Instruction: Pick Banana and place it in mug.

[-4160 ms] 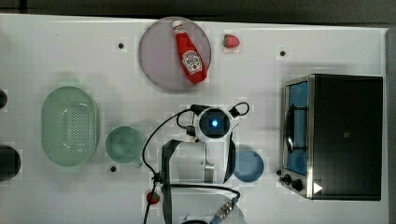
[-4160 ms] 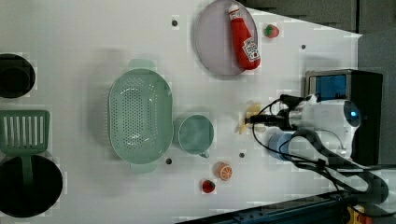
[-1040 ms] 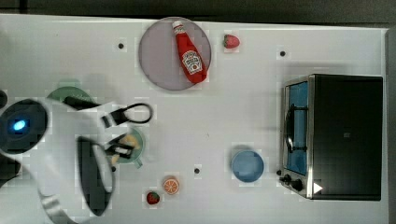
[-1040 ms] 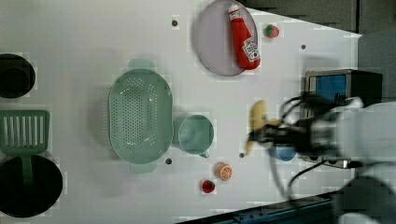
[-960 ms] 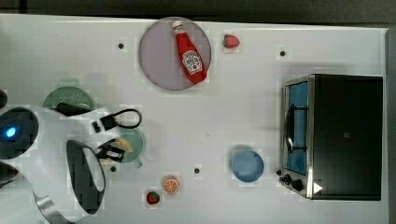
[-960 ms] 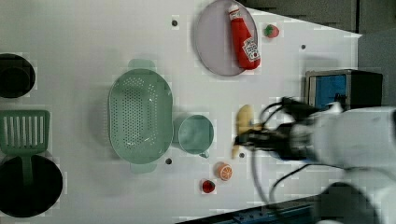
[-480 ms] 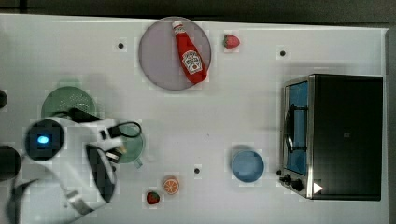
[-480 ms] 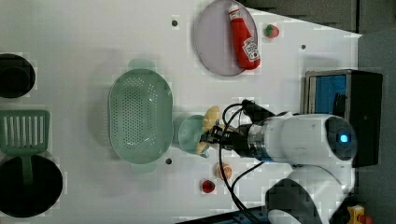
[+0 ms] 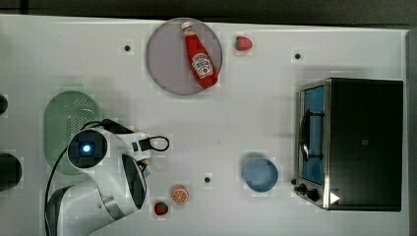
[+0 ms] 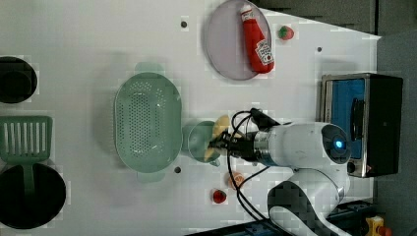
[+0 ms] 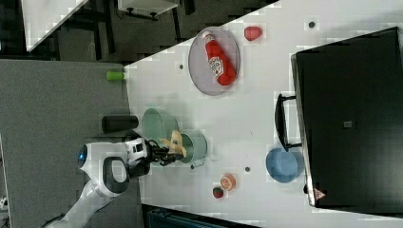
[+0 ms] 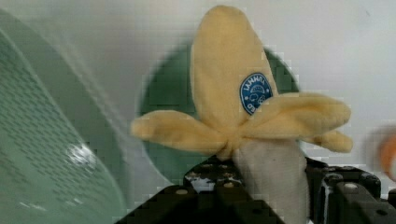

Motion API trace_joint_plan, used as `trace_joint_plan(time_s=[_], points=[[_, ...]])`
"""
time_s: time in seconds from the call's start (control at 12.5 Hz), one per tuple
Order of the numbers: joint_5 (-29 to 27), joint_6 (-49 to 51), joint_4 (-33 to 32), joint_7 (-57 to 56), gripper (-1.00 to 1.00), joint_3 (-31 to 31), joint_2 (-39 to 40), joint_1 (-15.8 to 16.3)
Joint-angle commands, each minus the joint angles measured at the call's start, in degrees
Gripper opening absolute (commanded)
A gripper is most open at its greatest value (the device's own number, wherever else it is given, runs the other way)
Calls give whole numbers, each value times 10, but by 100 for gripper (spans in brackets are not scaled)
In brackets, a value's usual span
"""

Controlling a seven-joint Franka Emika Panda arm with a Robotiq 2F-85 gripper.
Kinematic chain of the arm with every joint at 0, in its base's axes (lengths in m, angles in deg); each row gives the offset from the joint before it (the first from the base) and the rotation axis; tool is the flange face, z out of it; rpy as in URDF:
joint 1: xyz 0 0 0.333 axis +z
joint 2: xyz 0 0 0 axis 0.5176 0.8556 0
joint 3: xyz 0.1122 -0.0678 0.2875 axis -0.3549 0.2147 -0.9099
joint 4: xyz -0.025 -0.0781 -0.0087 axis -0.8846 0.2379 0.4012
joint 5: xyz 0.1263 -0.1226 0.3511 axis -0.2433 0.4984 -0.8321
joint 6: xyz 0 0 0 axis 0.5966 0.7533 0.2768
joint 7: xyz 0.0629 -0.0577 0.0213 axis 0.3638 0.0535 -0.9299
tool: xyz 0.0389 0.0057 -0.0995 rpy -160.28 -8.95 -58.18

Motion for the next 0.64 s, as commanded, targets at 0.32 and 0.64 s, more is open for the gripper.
trace_joint_plan(time_s=[0.32,0.64], points=[[-9,-2,11,20,100,-5,-32,2],[-11,32,33,20,100,17,-114,-4]])
